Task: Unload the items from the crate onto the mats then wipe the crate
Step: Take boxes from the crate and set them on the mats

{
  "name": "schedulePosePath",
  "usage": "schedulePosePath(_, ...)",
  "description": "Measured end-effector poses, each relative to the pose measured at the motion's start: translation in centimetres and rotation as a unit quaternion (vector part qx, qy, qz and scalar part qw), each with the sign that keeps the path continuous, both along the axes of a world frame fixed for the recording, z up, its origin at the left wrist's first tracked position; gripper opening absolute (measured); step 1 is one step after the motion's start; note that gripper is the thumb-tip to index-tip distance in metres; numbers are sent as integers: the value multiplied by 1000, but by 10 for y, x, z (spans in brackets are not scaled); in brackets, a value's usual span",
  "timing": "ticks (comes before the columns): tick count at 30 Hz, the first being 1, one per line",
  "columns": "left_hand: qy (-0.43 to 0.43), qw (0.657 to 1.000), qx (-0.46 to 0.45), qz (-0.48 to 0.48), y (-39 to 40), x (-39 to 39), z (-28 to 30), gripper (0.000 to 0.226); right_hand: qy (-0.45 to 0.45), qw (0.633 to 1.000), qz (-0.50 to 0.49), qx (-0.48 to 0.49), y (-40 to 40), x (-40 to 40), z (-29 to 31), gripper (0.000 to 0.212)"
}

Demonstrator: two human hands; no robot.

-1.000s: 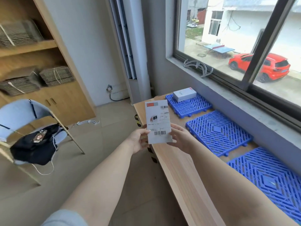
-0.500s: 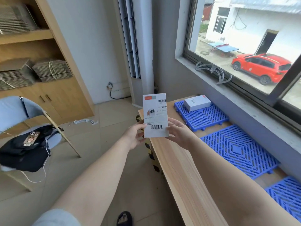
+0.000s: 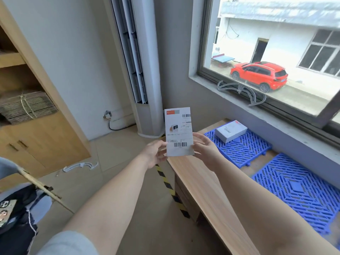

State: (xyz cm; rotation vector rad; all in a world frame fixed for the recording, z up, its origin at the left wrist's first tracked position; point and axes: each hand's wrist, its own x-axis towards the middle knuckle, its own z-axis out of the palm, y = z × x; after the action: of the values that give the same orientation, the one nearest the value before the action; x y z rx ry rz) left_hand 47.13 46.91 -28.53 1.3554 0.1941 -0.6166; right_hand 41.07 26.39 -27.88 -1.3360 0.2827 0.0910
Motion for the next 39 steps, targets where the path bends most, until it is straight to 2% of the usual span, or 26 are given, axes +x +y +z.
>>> schedulePosePath(2,1,1000,3,-11,2,21,-4,9,1,1000,-25,14,6,15,-3,58)
schedulePosePath(5,6,1000,13,-23,-7,47,-16,15,17,998,-50,20,2,29,-14,53)
schedulePosePath(9,21,998,17,-56,-40,74,-30,41,31,994,-103,21,-22,42,-24,45)
schedulePosePath(19,-19,986,41,-162,-188,130,-16,43,9,979,-199,46,-145,81,-27,44)
schedulePosePath(22,-30,985,37,-165,-230,141,-9,40,-7,972,-229,58,-179,92,-28,42)
schedulePosePath(30,-49,970,71,-228,-298,155,-46,39,64,944,-324,-1,-223,83,-63,42)
schedulePosePath(39,-14,919,113,-378,-356,213,-73,39,136,900,-414,3,-246,114,-90,46)
